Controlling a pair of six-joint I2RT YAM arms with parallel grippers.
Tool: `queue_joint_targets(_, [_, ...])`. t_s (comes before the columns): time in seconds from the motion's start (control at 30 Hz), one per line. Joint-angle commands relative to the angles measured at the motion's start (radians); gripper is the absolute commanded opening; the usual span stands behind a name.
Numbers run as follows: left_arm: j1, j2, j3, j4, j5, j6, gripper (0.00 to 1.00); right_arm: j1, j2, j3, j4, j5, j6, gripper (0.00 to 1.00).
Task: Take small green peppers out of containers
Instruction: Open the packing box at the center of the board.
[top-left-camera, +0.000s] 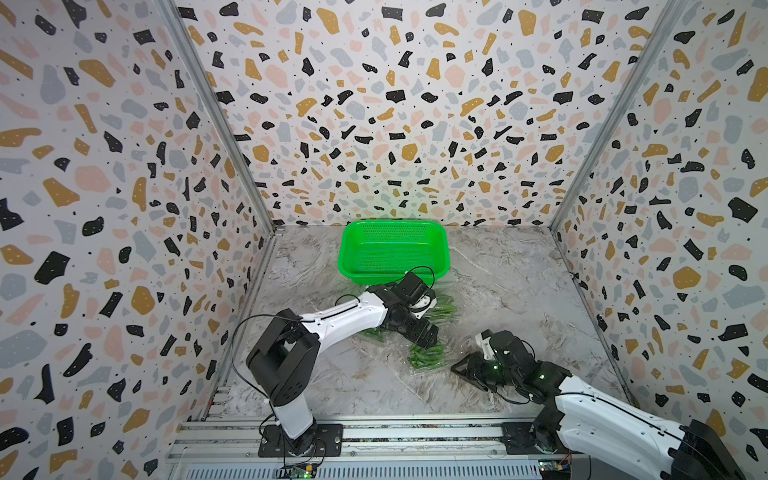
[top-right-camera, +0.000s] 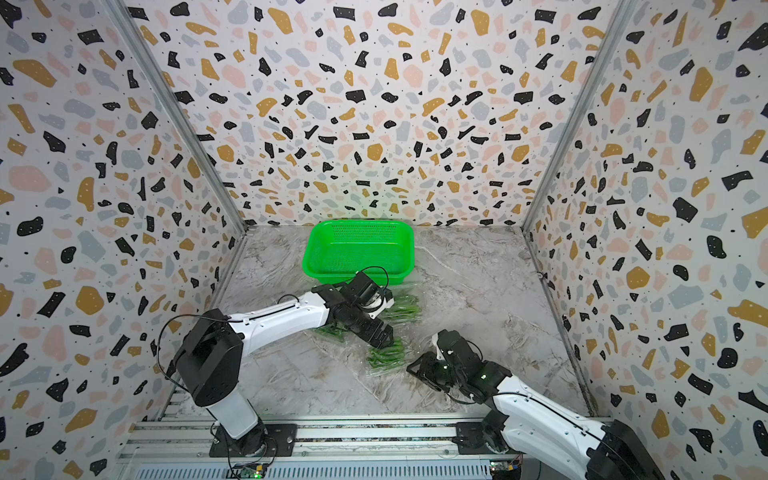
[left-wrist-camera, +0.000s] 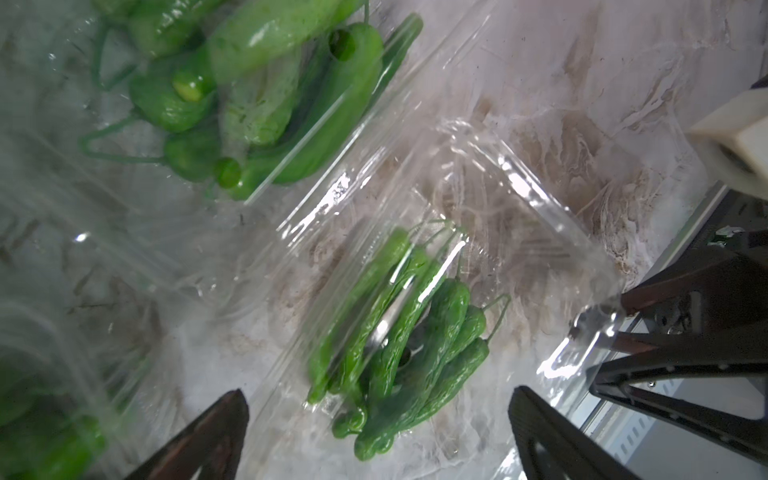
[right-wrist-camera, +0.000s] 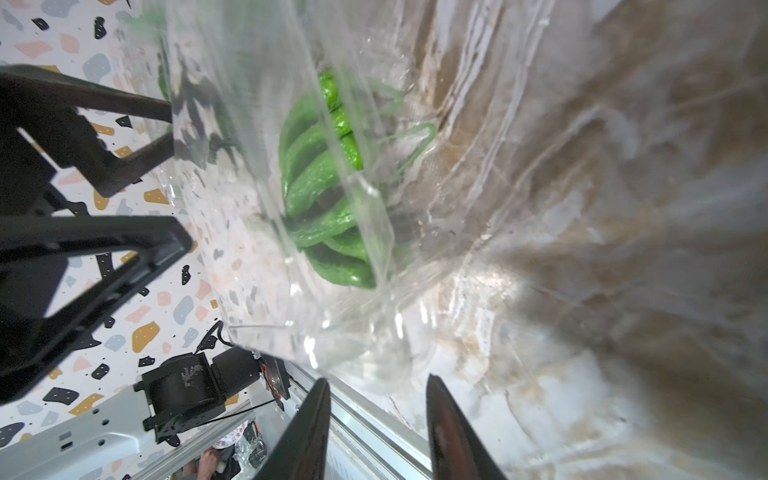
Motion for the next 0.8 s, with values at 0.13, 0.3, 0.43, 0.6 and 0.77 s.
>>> queue_joint_targets(0.13, [-0.012, -0.028, -0.036, 0.02, 0.019, -0.035, 0.99, 0.003, -0.05, -0.03, 0.068, 0.051, 0.071, 0.38])
queue_joint_targets(0.3, [-0.019, -0.045, -0.059, 0.019, 0.02, -0.044, 0.99, 0.001, -0.054, -0.05, 0.081, 0.08, 0.094, 0.37])
queue_joint_targets(0.43, [-0.023, -0.067, -0.087, 0.024, 0.024, -0.06, 0.99, 0.001, -0.056, -0.063, 0.105, 0.1, 0.106, 0.37])
queue_joint_targets(0.6, [-0.033, -0.099, -0.12, 0.033, 0.042, -0.094, 0.99, 0.001, -0.04, -0.06, 0.163, 0.111, 0.097, 0.39])
queue_joint_targets(0.77, [-0.056, -0.164, -0.137, -0.026, -0.014, -0.109, 0.99, -0.001, 0.019, -0.013, 0.088, 0.077, 0.04, 0.51])
